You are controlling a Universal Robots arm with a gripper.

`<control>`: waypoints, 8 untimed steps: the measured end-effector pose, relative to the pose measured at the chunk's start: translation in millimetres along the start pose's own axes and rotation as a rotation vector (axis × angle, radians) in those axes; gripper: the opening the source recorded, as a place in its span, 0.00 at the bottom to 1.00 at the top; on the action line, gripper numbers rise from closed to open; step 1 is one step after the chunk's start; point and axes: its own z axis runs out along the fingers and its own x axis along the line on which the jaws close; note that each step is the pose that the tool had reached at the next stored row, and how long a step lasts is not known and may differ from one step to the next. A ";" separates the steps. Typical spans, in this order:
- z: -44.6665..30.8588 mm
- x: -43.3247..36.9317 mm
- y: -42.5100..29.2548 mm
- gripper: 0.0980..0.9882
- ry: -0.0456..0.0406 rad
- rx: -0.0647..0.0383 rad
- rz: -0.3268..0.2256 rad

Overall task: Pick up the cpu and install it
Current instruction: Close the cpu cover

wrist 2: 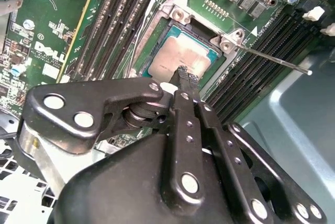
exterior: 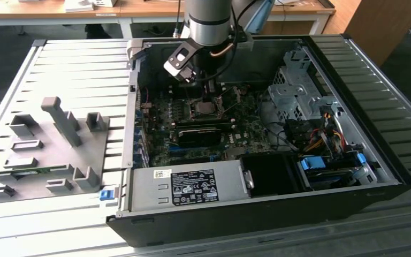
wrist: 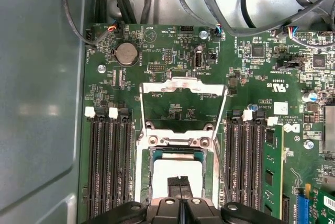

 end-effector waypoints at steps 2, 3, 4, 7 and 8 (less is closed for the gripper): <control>-0.4 0.1 0.1 0.01 0.0002 0.000 0.000; -0.6 0.0 0.0 0.01 0.0002 0.000 0.000; -0.8 0.0 0.1 0.01 0.0001 0.000 0.000; -1.9 0.0 0.1 0.01 0.0000 0.000 0.000; -2.2 0.1 0.1 0.01 0.0002 0.000 0.000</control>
